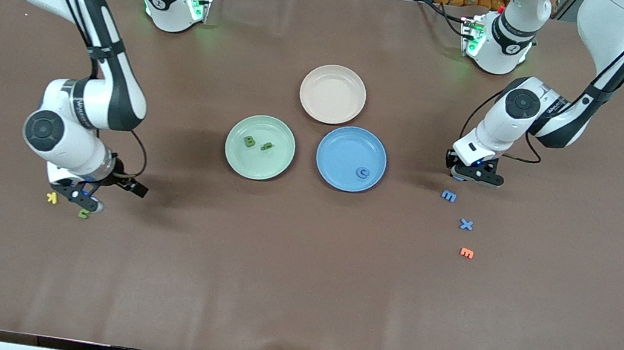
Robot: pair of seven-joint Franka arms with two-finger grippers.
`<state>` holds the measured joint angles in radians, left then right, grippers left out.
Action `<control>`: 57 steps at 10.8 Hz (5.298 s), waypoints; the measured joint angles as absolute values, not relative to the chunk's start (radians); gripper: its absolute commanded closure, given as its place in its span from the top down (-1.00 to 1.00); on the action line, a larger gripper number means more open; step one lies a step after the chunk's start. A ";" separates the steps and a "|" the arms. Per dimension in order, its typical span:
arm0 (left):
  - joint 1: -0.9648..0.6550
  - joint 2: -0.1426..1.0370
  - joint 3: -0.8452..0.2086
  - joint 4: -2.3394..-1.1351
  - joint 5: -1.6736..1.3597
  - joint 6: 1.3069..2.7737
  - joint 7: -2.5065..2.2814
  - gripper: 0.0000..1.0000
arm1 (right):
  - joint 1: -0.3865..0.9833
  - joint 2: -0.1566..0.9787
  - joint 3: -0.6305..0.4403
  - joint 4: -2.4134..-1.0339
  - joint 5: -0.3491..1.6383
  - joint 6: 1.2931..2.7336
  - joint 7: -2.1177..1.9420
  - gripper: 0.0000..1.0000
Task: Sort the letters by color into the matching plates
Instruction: 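Return the right gripper to green letters while the left gripper grasps blue a, then carry the blue a to the blue plate and open the left gripper, then return the left gripper to the remaining blue letters, then lower the right gripper onto green n while the left gripper grasps blue E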
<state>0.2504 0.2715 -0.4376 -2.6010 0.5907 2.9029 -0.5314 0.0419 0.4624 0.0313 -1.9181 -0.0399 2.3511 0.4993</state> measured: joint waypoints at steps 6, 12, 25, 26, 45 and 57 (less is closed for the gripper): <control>0.247 0.271 -0.441 -2.586 0.591 2.903 -0.532 -1.00 | -0.087 0.563 0.030 -1.778 -0.041 2.357 0.461 1.00; 0.202 0.271 -0.598 -2.467 0.292 2.816 -0.556 -1.00 | -0.109 0.628 -0.027 -1.692 0.046 2.357 0.667 1.00; -0.119 0.486 -0.621 -2.170 0.209 2.714 -1.072 1.00 | -0.056 0.734 -0.083 -1.573 0.052 2.359 1.350 1.00; -0.119 0.487 -0.620 -2.168 0.209 2.713 -1.079 1.00 | -0.056 0.747 -0.084 -1.563 0.052 2.367 1.358 1.00; 0.234 0.450 -0.593 -2.244 0.526 2.619 -0.380 1.00 | -0.040 0.795 -0.088 -1.624 0.058 2.538 1.386 1.00; 0.242 0.425 -0.455 -2.360 0.528 2.817 -0.244 1.00 | -0.038 0.757 -0.089 -1.723 0.057 2.620 1.328 0.52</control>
